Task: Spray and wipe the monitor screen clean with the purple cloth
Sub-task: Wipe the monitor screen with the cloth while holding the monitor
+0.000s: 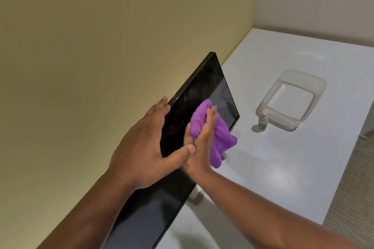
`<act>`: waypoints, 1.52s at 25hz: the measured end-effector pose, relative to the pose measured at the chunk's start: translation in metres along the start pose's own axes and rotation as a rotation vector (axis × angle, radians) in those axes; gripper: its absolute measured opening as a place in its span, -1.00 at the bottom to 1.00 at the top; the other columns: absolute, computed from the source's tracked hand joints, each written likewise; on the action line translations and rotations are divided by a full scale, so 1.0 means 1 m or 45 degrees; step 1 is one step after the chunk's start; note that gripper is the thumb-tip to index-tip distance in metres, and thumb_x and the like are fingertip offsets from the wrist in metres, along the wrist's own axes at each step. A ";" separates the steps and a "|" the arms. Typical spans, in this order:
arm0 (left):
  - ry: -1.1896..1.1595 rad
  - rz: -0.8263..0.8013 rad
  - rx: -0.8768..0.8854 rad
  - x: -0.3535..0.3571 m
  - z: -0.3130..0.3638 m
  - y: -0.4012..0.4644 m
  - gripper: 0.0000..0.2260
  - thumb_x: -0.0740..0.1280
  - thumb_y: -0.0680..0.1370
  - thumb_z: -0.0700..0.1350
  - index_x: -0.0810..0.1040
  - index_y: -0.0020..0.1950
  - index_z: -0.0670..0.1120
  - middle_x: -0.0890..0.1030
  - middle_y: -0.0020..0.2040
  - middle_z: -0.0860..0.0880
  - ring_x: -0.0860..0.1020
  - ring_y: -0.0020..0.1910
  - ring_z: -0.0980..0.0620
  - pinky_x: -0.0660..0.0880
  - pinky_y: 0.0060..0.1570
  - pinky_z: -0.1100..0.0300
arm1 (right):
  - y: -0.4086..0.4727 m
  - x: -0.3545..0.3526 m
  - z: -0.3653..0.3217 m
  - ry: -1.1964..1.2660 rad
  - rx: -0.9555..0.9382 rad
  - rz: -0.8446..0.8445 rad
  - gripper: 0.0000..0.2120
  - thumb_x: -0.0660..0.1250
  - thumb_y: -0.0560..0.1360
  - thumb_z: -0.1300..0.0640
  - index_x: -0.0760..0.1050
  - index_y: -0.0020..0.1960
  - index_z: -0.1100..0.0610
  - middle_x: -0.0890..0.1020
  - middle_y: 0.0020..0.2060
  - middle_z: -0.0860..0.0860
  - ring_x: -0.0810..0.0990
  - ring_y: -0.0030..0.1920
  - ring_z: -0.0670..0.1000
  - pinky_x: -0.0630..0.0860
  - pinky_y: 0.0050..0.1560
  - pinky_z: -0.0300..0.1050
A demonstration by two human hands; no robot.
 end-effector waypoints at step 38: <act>-0.087 -0.056 0.014 -0.004 -0.003 -0.002 0.02 0.05 0.39 0.65 -0.39 0.60 0.20 -0.07 0.67 0.19 0.02 0.61 0.26 0.23 0.43 0.17 | -0.033 -0.014 -0.004 -0.639 -0.513 -0.540 -0.14 0.18 0.62 0.00 -0.41 0.62 -0.07 -0.34 0.63 -0.05 -0.31 0.64 0.11 -0.04 0.56 0.39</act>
Point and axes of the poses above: each hand's wrist, its own y-axis towards the middle knuckle, its own x-axis out of the palm, z = x × y, the point moved 1 cm from there along y, towards the middle knuckle
